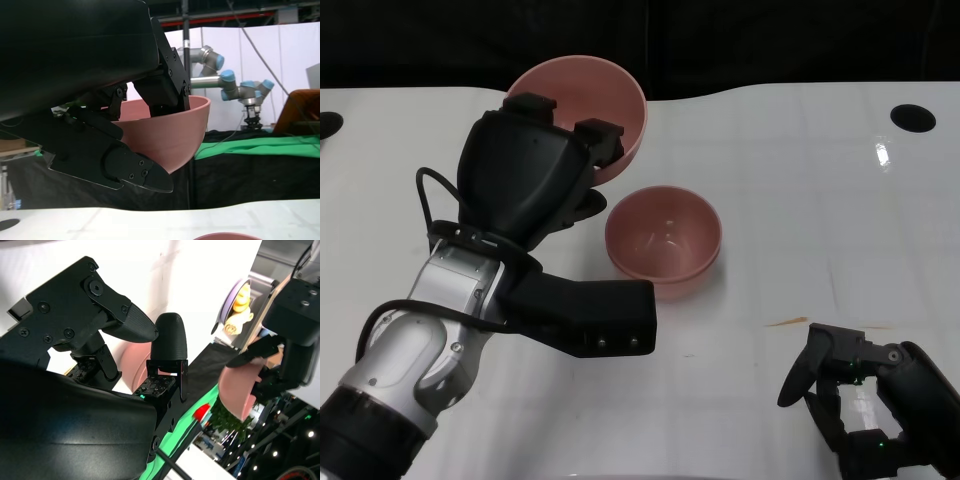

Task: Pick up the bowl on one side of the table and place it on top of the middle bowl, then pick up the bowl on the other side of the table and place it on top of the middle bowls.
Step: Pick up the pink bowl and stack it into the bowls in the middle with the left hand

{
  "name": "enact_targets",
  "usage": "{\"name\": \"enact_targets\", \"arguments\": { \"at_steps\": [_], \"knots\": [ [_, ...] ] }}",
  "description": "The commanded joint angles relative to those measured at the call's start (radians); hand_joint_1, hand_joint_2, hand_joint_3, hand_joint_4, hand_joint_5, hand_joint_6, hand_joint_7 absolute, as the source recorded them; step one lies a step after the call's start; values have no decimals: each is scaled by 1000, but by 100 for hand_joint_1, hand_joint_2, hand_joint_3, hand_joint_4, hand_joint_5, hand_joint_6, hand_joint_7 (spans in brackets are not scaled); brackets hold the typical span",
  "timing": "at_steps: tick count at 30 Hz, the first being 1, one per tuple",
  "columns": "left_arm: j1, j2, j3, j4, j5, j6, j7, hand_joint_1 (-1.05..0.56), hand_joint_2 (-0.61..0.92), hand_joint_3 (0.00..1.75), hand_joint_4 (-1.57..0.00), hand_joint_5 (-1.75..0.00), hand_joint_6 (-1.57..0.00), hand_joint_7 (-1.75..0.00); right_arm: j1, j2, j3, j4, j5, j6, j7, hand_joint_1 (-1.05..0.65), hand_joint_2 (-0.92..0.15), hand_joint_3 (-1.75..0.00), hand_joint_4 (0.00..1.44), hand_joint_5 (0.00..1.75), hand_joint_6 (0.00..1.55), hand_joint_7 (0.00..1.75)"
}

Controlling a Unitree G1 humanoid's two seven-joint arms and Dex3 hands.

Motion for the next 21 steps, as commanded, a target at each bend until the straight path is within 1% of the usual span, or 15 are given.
{"name": "enact_targets", "arguments": {
  "at_steps": [1, 2, 4, 6, 9, 11, 13, 16, 19, 20, 21],
  "knots": [
    [-6, -14, 2, -12, 18, 15, -19, -32, 84, 3, -95, -175, -106, -69, -3, 1, -10, 10, 3, -8, -4, -29, -44, -129, 89, 175, 78, 151],
    [-9, -25, -1, -17, 20, 18, -35, -32, 84, 3, -95, -175, -107, -68, -3, 1, -10, 11, 1, -8, -4, -29, -43, -129, 89, 175, 78, 151],
    [-13, -38, -3, -21, 17, 11, -53, -30, 82, 2, -96, -175, -107, -61, -3, 0, -10, 8, 1, -3, -4, -28, -43, -129, 89, 175, 78, 151],
    [-15, -47, -2, -20, 9, -6, -54, -28, 82, 1, -98, -175, -113, -40, -3, 0, -9, 6, 2, 2, -2, -28, -43, -129, 89, 175, 78, 151],
    [-13, -62, 7, -10, -25, -43, -58, -27, 84, 2, -98, -175, -116, -32, -3, 1, -8, 5, 4, 5, -1, -28, -43, -130, 89, 175, 78, 151],
    [-13, -71, 4, 3, -37, -59, -62, -29, 84, 2, -96, -175, -117, -30, -4, 2, -8, 5, -1, 0, -4, -29, -42, -130, 90, 175, 78, 152],
    [-17, -79, -5, 29, -38, -78, -52, -31, 86, 3, -93, -175, -120, -32, -2, 2, -9, 4, -4, 1, -7, -29, -42, -130, 91, 175, 78, 152],
    [-23, -92, -10, 63, -39, -102, -46, -33, 88, 4, -91, -175, -119, -34, 1, 2, -10, 0, -5, 3, -7, -29, -42, -131, 91, 175, 79, 152],
    [-32, -112, -15, 104, -48, -127, -50, -33, 91, 5, -93, -175, -115, -35, 2, 2, -9, -1, -5, 1, -7, -27, -42, -131, 90, 175, 78, 152],
    [-35, -122, -17, 123, -53, -136, -49, -33, 90, 9, -94, -175, -110, -54, 4, 2, -9, -3, -6, 3, -6, -27, -42, -131, 90, 175, 78, 152],
    [-38, -128, -18, 137, -56, -142, -47, -33, 88, 16, -95, -175, -100, -83, 5, 2, -9, -5, -6, 5, -6, -27, -42, -131, 90, 175, 78, 152]
  ]
}}
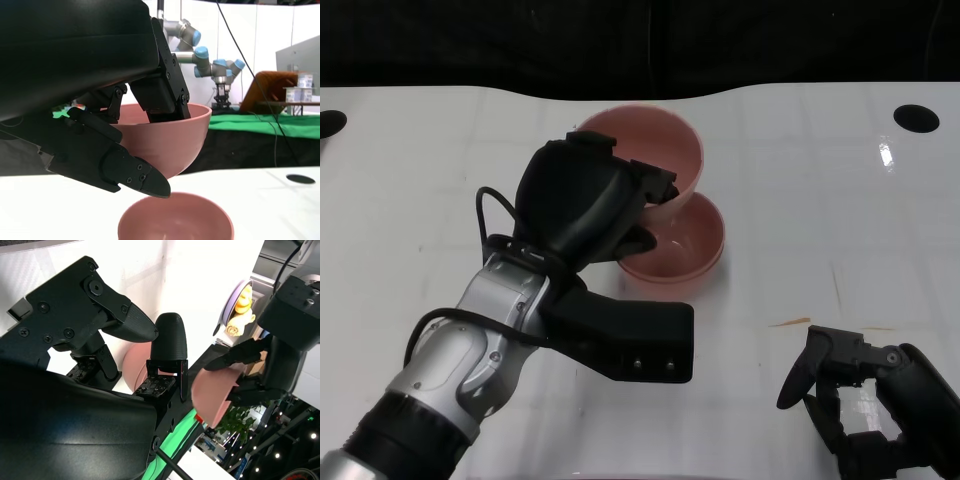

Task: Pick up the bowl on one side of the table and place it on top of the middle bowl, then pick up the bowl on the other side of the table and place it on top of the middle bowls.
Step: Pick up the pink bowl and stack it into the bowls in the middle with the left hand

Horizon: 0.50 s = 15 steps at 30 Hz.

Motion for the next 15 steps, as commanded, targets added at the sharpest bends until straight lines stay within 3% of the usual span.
{"name": "enact_targets", "arguments": {
  "at_steps": [1, 3, 4, 6, 8, 13, 14, 15],
  "knots": [
    [-30, -16, -7, 45, -19, -20, 5, -33, 88, 19, -96, -175, -96, -93, 5, 0, -9, -8, 0, 6, -6, -27, -42, -131, 89, 175, 78, 152],
    [-36, -28, -13, 67, -25, -18, -8, -33, 87, 21, -96, -175, -93, -102, 6, 1, -9, -10, 0, 10, -5, -27, -42, -131, 89, 175, 78, 152],
    [-41, -39, -20, 87, -29, -15, -21, -34, 84, 25, -94, -175, -88, -118, 7, 1, -9, -11, 0, 11, -6, -27, -42, -131, 89, 175, 78, 152],
    [-52, -58, -32, 127, -35, -14, -31, -34, 80, 27, -92, -175, -82, -131, 9, 1, -9, -14, 1, 16, -4, -27, -42, -131, 89, 175, 78, 152],
    [-64, -76, -38, 160, -46, -1, -59, -36, 81, 28, -88, -175, -82, -105, 9, 0, -10, -16, 4, 19, -1, -27, -42, -131, 89, 175, 78, 152],
    [-94, -122, -44, 272, -70, -6, -49, -31, 83, 28, -85, -174, -86, -82, 8, -2, -10, -12, 5, 16, 1, -28, -41, -131, 90, 175, 78, 152],
    [-107, -129, -52, 308, -70, -5, -58, -31, 85, 21, -84, -174, -91, -67, 9, -3, -11, -14, 3, 18, 0, -27, -41, -131, 90, 175, 78, 152],
    [-120, -130, -64, 342, -65, -6, -67, -32, 89, 19, -78, -159, -91, -54, 10, -3, -11, -14, -1, 18, -2, -27, -41, -131, 90, 175, 77, 152]
  ]
}}
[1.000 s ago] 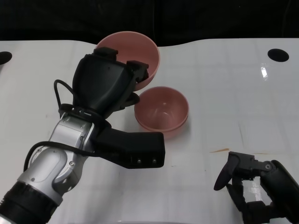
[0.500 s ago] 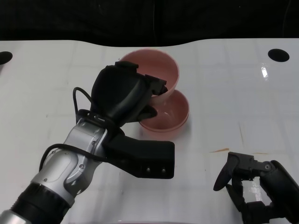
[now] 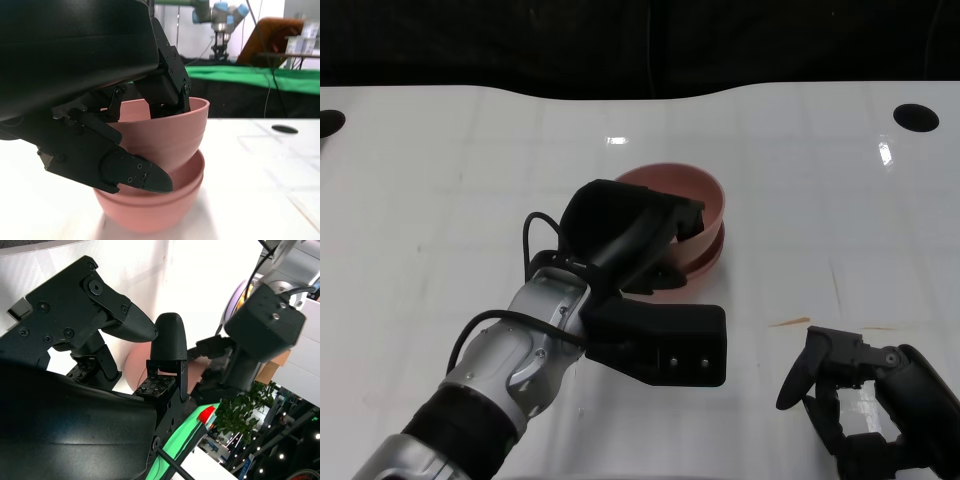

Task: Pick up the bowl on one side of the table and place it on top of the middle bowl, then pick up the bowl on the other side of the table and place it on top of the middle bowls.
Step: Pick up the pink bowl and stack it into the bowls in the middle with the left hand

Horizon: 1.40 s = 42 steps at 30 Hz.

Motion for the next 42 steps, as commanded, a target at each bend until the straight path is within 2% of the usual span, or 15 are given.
{"name": "enact_targets", "arguments": {
  "at_steps": [1, 2, 4, 7, 10, 13, 18, 22, 31, 37, 40, 42],
  "knots": [
    [-60, 0, -33, 94, 11, 10, -29, -34, 91, 23, -65, -125, -83, -36, 5, -6, -12, -9, -4, 3, -5, -27, -41, -131, 90, 175, 77, 152],
    [-71, 4, -51, 103, 27, 29, -57, -35, 91, 26, -61, -104, -78, -27, 6, -5, -11, -9, -5, 4, -6, -27, -41, -131, 90, 175, 77, 152],
    [-87, 13, -80, 110, 47, 54, -105, -43, 92, 29, -44, -58, -58, -7, 7, -4, -11, -13, -4, 11, -6, -28, -42, -130, 90, 175, 77, 152],
    [-97, 25, -122, 95, 94, 100, -152, -59, 92, 36, -22, -32, -38, -1, 4, -3, -12, -9, 2, 10, -3, -27, -42, -130, 89, 175, 77, 152],
    [-92, 32, -143, 75, 120, 132, -167, -70, 92, 44, -10, -26, -29, 0, 1, -4, -12, -5, 3, 7, -1, -26, -43, -129, 89, 175, 77, 151],
    [-81, 46, -147, 33, 120, 140, -193, -75, 92, 50, -2, -23, -21, 0, 0, -7, -13, -5, 7, 12, 3, -27, -43, -128, 89, 175, 77, 151],
    [-49, 66, -135, -44, 111, 133, -177, -78, 92, 53, 0, -5, -9, -1, -1, -9, -16, -2, 7, 7, 3, -26, -44, -127, 88, 175, 77, 151],
    [8, 94, -100, -159, 89, 115, -149, -80, 92, 54, 0, 0, -3, 0, -6, -6, -16, 11, 23, -1, 10, -27, -44, -126, 88, 175, 77, 151],
    [150, 157, 3, -357, 24, 13, -48, -79, 92, 47, 0, 0, -4, -2, -3, -3, -19, 4, 10, 14, 1, -29, -45, -126, 88, 175, 78, 151],
    [255, 219, 75, -475, -16, -73, -14, -76, 92, 49, 0, 0, -1, -1, -3, -6, -19, 6, 28, 20, 14, -28, -46, -126, 88, 175, 78, 150],
    [315, 263, 112, -514, -27, -144, 29, -70, 92, 49, -2, -1, -5, -2, -9, -8, -22, 17, 36, 14, 18, -27, -45, -126, 88, 175, 78, 150],
    [354, 286, 140, -525, -47, -203, 58, -66, 92, 47, -11, -6, -10, -5, -10, -10, -25, 20, 37, 13, 20, -27, -45, -126, 88, 175, 78, 150]
  ]
}}
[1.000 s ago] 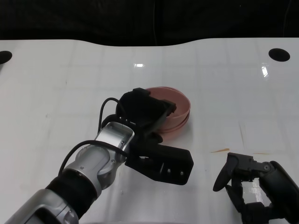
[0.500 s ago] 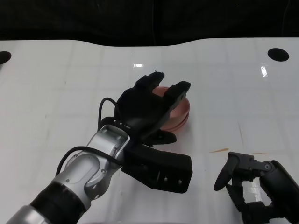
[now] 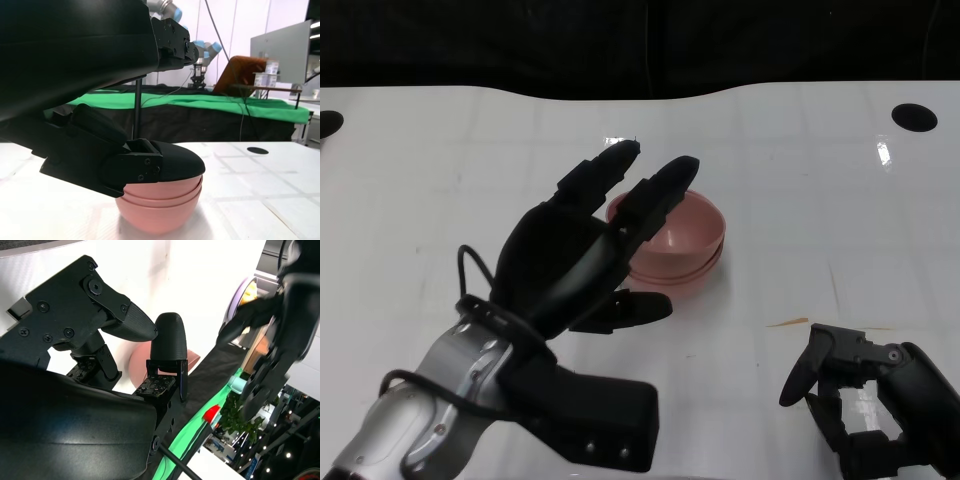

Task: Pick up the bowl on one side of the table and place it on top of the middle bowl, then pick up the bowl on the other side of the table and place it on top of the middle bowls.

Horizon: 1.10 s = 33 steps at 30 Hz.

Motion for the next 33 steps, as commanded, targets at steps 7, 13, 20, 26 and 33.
{"name": "enact_targets", "arguments": {
  "at_steps": [7, 13, 20, 26, 33],
  "knots": [
    [174, 46, 152, -1, -267, -308, 85, -48, 92, 28, -14, -112, -45, -20, 6, -3, -24, -10, 27, 30, 12, -29, -45, -126, 87, 175, 78, 150],
    [299, -44, 224, 50, -561, -522, 73, -18, 77, 48, -60, -132, -69, -95, 9, -1, -25, -21, 44, 43, 24, -28, -44, -126, 88, 175, 78, 149],
    [483, -141, 245, 31, -886, -595, -79, -13, 48, 117, -81, -152, -82, -123, 14, 5, -24, -40, 29, 55, 16, -27, -43, -129, 88, 175, 78, 149],
    [596, -164, 254, -66, -1012, -484, -195, -13, 44, 129, -84, -165, -82, -138, 8, 3, -25, -29, 39, 46, 28, -27, -44, -128, 87, 175, 78, 149],
    [673, -200, 280, -169, -1182, -258, -295, -11, 47, 128, -92, -167, -85, -149, 7, 0, -27, -25, 45, 46, 38, -26, -46, -126, 86, 175, 78, 149]
  ]
}}
